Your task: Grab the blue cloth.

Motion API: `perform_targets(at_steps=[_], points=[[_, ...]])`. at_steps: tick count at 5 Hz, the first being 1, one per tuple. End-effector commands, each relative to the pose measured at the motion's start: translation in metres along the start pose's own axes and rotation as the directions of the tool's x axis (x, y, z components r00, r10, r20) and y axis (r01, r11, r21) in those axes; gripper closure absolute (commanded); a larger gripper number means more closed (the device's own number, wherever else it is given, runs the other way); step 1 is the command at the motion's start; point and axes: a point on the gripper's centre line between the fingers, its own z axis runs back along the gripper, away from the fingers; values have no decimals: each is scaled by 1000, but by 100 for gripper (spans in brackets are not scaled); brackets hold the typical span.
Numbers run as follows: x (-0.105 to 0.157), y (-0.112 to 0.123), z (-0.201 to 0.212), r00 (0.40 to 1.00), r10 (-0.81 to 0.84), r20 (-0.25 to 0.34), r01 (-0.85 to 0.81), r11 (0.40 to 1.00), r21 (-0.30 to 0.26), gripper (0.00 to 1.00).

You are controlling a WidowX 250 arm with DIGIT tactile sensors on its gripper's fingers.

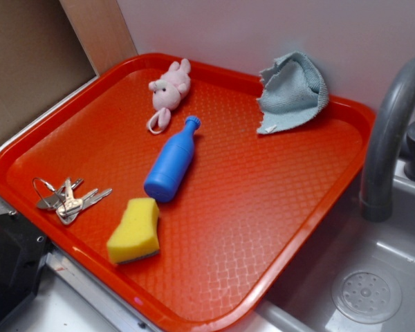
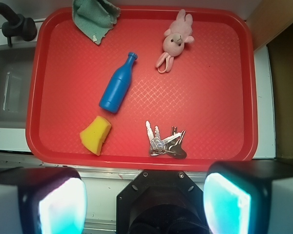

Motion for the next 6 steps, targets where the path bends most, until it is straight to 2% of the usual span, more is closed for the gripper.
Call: perform_targets(at_steps=[1,2,3,4,5,6], points=[[0,0,0,1000,0,0,0,1000,0,0],[45,-24,-45,997,-19,80,15,999,49,0],[97,-52,-59,943,-133,305,137,991,8,0],[140,-68,-95,933,-129,336,142,990,-14,0],[173,-80,-132,924,-160,347,173,985,-6,0],[198,-89,-170,941,-156,299,168,986,-16,0]])
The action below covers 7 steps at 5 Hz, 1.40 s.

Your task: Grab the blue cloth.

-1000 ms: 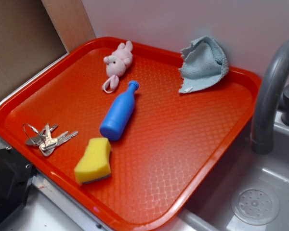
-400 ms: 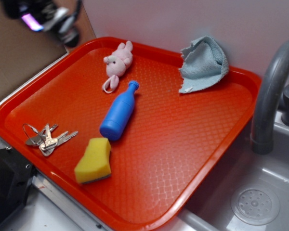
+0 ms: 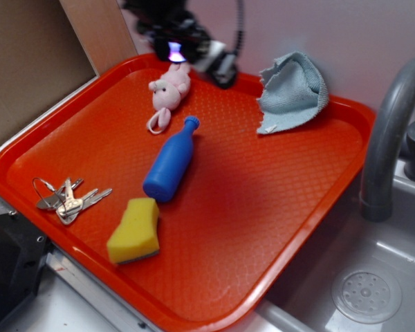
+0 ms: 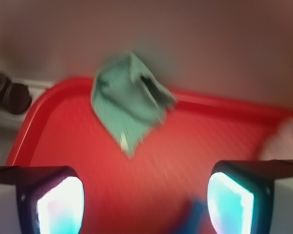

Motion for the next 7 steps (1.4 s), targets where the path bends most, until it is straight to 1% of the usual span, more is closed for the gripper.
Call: perform_targets(at_steps=[1,2,3,4,5,6,7], points=[[42,-26,-50,1000,-9,4,9,1000,-11,0],[55,-34,-64,1000,5,17,-5,1000,2,0],[59,-33,-79,1000,4,-3,-4,1000,31,0],[62,-31,-83,999,51,-8,-51,998,21,69],[61,-27,-81,995,104,-6,-103,994,32,100],[55,-19,-73,992,124,-5,-124,992,36,100],[43,-4,-54,987,153,-40,-153,988,17,100]])
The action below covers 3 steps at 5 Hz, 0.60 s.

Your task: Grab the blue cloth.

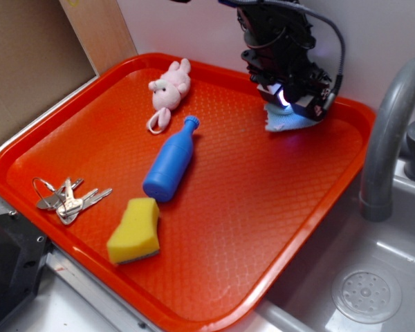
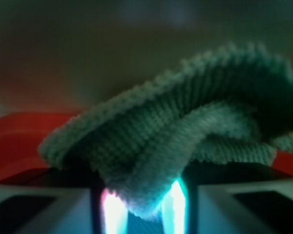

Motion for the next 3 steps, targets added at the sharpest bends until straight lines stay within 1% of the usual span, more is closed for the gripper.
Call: perform_targets(at_steps=[1,2,3], points=[[-21,36,66,996,60,-60,-64,996,-57,100],[-49,50,92,987,63,-145,-75,994,-83,100],[-61,62,131,969,82,-234,-86,996,-5,100]])
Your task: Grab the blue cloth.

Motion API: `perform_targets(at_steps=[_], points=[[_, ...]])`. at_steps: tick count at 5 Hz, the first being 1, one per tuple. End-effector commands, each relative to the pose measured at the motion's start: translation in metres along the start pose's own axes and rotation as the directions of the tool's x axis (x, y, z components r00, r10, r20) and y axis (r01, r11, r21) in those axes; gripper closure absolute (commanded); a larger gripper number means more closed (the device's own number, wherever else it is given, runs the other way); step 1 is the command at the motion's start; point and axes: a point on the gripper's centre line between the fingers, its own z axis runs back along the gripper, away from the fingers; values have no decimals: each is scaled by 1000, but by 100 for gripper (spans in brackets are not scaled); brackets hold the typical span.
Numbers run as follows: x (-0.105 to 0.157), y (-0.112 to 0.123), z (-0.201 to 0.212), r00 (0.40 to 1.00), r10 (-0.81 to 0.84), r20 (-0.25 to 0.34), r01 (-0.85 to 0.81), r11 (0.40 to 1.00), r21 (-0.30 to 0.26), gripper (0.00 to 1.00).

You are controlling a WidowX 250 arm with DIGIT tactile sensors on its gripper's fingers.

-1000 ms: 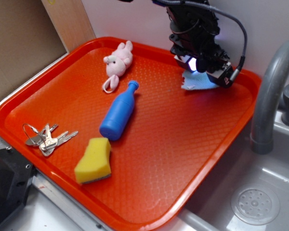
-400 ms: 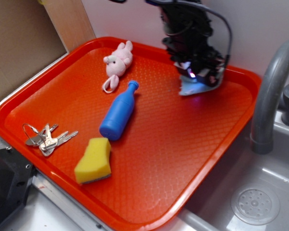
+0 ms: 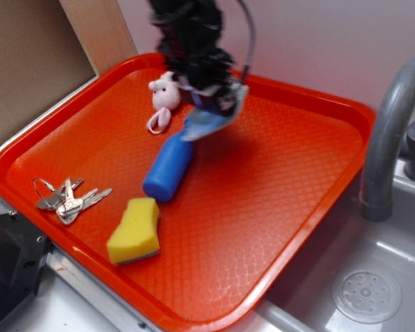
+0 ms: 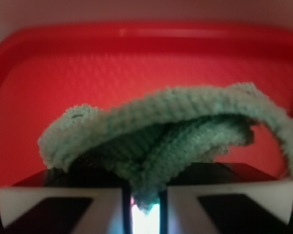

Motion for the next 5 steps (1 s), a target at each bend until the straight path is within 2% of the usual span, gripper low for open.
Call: perform_targets(at_steps=[1,2,3,4,5], points=[[-20,29,111,996,70,47,-75,991,111,100],[-37,65,165,982,170,89,-173,984,33,100],[-41,80,174,934,318,164,-333,940,71,100],[-45,94,163,937,335,101,-346,930,122,100],[-50,92,162,932,332,146,-352,924,147,100]])
